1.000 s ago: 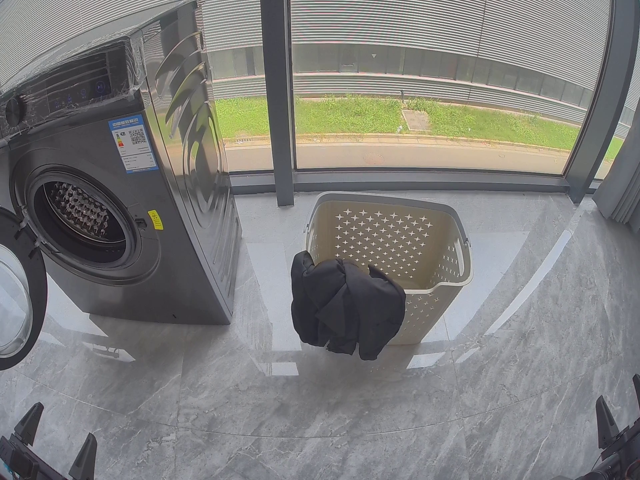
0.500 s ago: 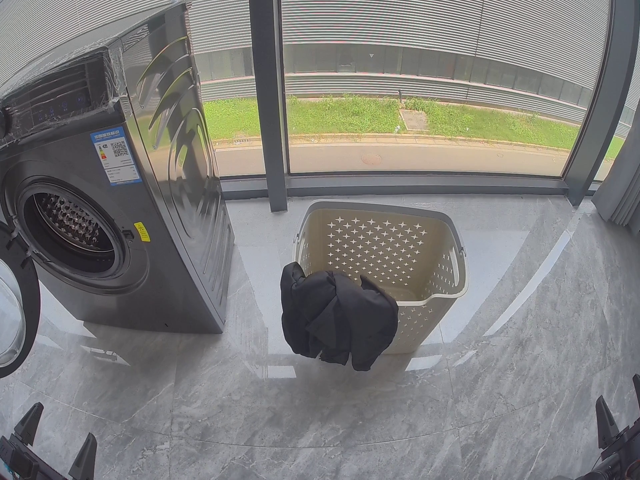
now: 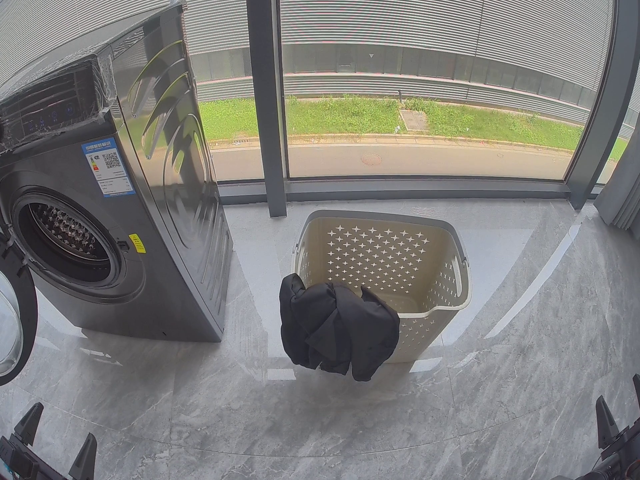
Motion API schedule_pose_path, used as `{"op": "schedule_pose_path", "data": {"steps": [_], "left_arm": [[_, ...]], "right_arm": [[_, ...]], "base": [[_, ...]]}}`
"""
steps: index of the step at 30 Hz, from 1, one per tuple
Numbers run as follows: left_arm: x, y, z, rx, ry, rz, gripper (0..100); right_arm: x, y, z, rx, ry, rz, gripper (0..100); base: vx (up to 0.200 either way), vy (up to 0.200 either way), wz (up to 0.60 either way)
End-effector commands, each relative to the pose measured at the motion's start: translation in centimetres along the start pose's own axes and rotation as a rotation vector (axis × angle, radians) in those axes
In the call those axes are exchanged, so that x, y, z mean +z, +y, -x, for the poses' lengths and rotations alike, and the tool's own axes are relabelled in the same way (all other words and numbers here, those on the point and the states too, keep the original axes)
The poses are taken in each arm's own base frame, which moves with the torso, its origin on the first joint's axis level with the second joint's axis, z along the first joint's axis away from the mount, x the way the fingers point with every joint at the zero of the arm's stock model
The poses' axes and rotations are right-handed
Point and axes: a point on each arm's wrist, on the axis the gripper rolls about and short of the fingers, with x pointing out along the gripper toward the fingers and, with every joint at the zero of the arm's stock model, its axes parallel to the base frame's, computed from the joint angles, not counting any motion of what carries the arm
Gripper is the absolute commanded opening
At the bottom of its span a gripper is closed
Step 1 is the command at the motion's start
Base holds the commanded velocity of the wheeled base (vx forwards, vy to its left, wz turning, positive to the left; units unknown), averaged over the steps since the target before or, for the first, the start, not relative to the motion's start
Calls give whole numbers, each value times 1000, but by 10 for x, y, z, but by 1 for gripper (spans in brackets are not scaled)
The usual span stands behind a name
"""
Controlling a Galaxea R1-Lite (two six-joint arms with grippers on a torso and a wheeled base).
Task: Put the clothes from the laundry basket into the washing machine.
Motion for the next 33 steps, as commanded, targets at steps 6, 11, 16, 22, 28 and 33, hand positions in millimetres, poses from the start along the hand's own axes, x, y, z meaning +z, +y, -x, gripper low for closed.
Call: {"op": "schedule_pose_path", "data": {"steps": [6,11,16,22,28,33], "left_arm": [[-5,0,0,0,1,0,100],[-5,0,0,0,1,0,100],[-5,0,0,0,1,1,100],[-5,0,0,-1,1,-8,100],[-5,0,0,3,1,0,100],[-5,0,0,2,1,0,100]], "right_arm": [[-5,0,0,0,1,3,100],[-5,0,0,-1,1,-1,100],[2,0,1,4,-42,-15,100],[74,2,15,150,-166,-67,100],[83,11,-40,437,206,-92,100],[85,23,-97,601,336,-67,100]], "base": [[0,0,0],[120,0,0],[200,0,0],[33,0,0],[0,0,0],[0,0,0]]}}
